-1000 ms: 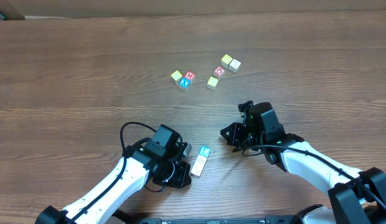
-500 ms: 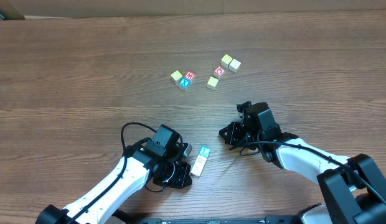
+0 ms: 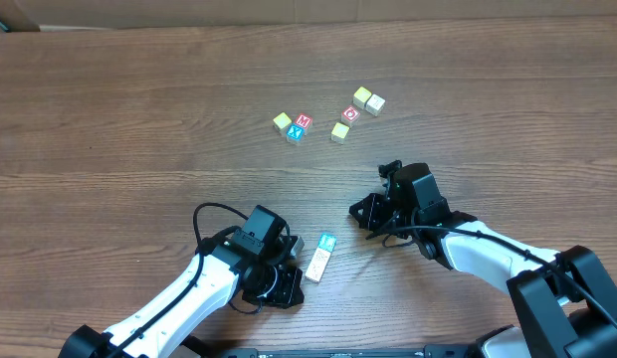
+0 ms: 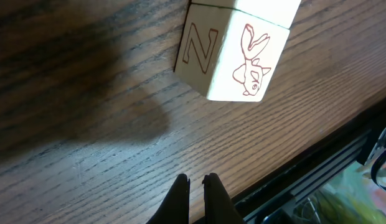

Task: Flip 5 blocks

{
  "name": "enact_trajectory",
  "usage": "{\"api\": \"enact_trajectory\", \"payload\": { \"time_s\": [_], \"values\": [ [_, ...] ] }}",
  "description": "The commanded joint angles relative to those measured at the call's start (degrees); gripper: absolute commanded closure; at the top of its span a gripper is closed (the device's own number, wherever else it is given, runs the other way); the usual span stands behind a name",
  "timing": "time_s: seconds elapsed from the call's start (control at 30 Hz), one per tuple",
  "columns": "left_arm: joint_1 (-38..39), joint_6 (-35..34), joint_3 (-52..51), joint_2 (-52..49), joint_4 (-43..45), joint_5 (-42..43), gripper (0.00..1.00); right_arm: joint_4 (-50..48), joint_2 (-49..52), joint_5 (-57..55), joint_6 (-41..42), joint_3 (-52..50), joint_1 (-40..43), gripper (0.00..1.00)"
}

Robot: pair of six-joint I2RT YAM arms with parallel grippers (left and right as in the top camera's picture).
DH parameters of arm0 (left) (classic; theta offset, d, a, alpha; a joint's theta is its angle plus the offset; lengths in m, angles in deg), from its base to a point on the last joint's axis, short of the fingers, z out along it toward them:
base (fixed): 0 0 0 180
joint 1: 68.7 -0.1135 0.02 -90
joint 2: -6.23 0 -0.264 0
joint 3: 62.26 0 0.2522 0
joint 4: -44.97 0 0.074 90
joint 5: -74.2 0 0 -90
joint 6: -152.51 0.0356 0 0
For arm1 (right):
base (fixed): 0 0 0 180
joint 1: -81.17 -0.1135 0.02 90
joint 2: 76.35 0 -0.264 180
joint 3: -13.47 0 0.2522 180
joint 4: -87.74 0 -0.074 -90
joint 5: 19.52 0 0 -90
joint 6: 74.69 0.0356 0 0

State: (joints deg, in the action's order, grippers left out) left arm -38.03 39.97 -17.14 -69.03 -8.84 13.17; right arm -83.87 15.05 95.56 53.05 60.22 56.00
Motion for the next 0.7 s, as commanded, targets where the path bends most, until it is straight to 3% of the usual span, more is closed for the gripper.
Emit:
{"api": "enact_trajectory", "payload": {
  "time_s": [0.0, 0.67],
  "values": [
    [0.2, -1.9, -0.4, -0.5, 0.9, 1.2, 0.96, -0.6, 0.3, 0.3, 0.4, 0.8, 0.1, 0.96],
    [0.2, -5.6, -0.4, -7.4, 7.6, 3.0, 0.96, -0.6, 0.3, 0.2, 1.3, 0.8, -0.3, 0.96]
  ]
}}
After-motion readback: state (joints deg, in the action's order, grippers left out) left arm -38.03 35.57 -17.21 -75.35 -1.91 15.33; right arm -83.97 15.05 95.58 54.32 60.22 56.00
